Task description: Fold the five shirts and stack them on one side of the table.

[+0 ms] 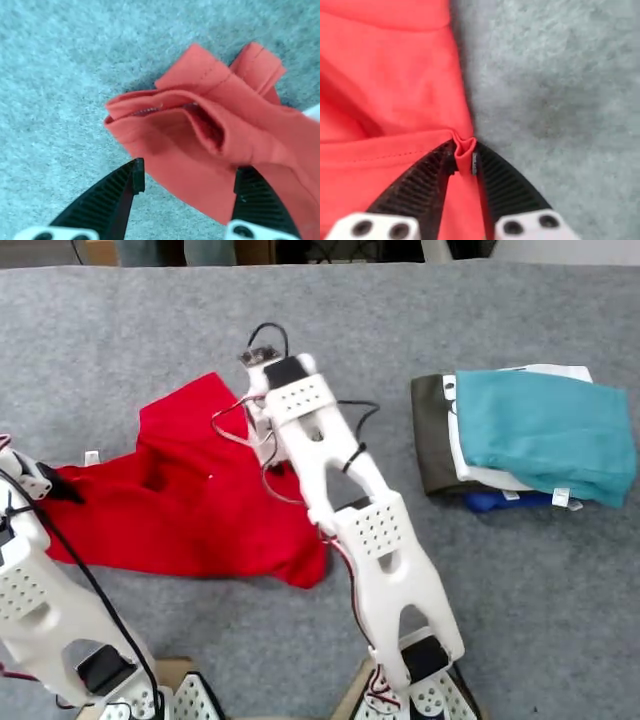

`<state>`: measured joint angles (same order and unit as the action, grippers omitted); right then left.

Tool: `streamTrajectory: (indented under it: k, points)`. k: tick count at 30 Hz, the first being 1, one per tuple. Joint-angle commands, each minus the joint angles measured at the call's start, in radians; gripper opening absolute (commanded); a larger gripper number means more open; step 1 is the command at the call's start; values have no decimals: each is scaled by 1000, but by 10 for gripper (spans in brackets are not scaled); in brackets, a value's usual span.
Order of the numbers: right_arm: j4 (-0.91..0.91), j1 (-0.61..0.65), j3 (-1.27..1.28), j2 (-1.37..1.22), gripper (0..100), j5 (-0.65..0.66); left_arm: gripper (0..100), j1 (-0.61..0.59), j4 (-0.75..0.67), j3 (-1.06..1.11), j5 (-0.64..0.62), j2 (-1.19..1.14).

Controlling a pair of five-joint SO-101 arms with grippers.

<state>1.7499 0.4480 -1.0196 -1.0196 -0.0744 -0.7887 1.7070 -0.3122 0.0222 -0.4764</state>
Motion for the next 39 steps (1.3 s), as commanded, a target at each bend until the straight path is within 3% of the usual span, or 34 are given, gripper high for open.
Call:
streamTrajectory:
  k: [1, 9, 14, 17, 23, 28, 33, 39]
  points:
    - [17, -72, -128, 130, 15, -6, 302, -21, 15, -45, -8, 112]
    - [11, -163, -219, 306, 15, -11, 302, -209, 15, -44, -8, 213]
    - [3, -209, -274, 305, 15, -6, 302, -231, 15, -19, -14, 216]
    - [9, -227, -274, 259, 15, -6, 302, -176, 15, 22, -57, 218]
    - [3, -307, -280, 127, 15, 9, 302, -44, 5, 27, -311, 215]
    - [-31, -310, -282, -15, 15, 44, 302, 137, -9, -96, -456, 213]
    - [-103, -269, -283, -117, 15, 44, 302, 300, -132, -236, -580, 181]
    - [-126, -212, -283, -200, 15, 44, 256, 410, -203, -456, -669, -52]
